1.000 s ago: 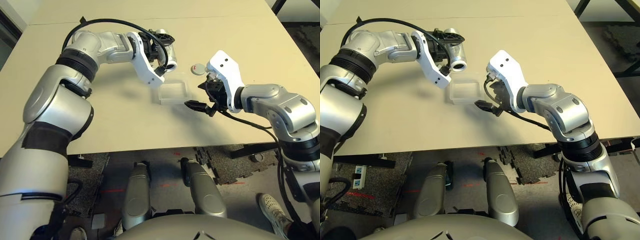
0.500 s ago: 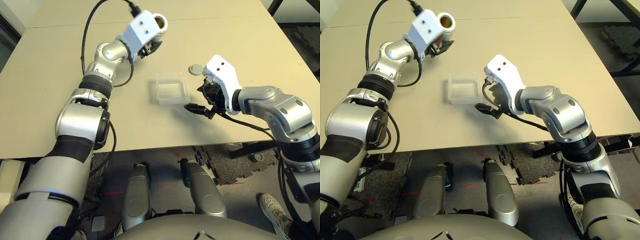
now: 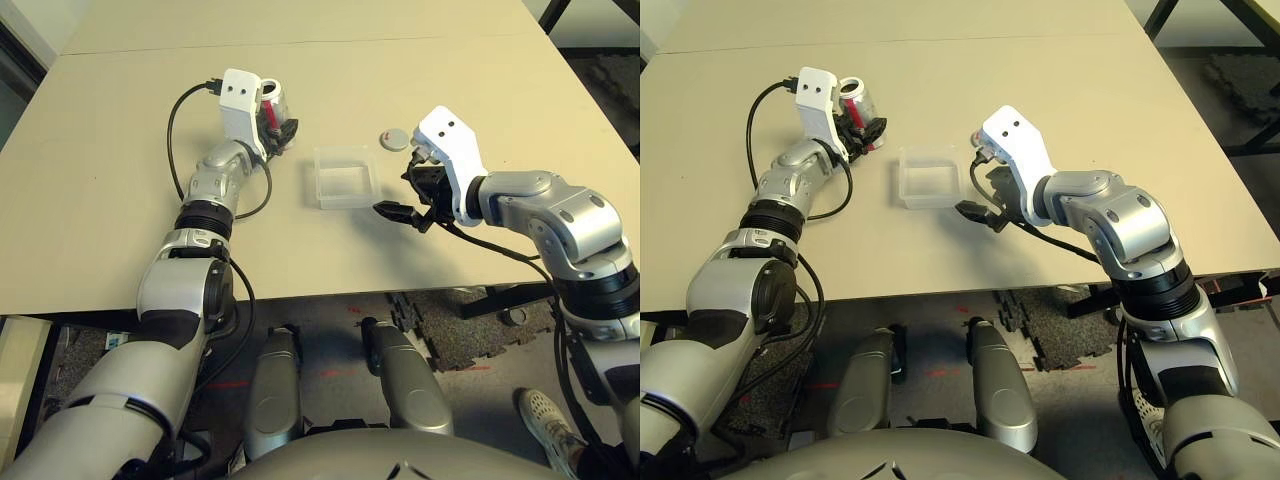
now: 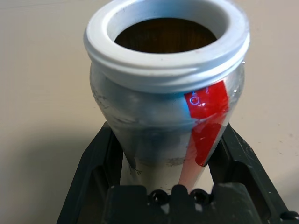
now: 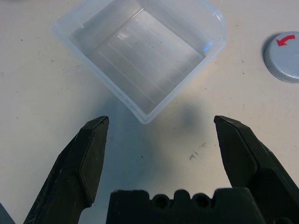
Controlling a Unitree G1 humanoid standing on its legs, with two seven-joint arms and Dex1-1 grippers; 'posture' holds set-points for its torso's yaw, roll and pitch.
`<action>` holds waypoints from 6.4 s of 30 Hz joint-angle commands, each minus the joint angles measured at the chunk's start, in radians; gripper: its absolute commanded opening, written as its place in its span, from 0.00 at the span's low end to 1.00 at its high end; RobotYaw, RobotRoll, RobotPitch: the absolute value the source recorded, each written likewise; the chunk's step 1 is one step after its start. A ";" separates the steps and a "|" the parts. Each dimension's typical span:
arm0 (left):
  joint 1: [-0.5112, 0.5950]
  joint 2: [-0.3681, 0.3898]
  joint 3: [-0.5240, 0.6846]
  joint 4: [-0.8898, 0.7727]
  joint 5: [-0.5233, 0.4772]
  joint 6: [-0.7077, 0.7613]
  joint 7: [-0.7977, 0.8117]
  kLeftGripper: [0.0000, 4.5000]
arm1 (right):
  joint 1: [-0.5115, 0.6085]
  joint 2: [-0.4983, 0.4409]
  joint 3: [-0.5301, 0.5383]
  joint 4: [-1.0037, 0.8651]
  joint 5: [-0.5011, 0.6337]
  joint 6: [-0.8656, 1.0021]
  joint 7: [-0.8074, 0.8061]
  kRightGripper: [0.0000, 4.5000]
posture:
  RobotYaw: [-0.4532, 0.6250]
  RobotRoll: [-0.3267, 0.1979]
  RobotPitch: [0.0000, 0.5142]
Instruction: Pour the medicine from the bottle into the box.
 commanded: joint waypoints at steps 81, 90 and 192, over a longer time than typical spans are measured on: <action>-0.030 0.010 0.066 0.036 -0.011 0.039 0.155 0.61 | 0.030 -0.011 -0.009 0.036 -0.012 -0.004 0.008 1.00 | 0.45 0.62 0.40; -0.005 0.027 0.055 -0.023 -0.011 0.041 0.194 0.61 | 0.024 -0.048 0.012 0.000 0.005 0.032 0.053 1.00 | 0.45 0.62 0.40; 0.445 -0.019 0.028 -0.604 -0.039 0.137 0.280 1.00 | 0.019 0.246 -0.428 0.423 -0.067 -0.456 -0.405 1.00 | 0.50 0.62 0.41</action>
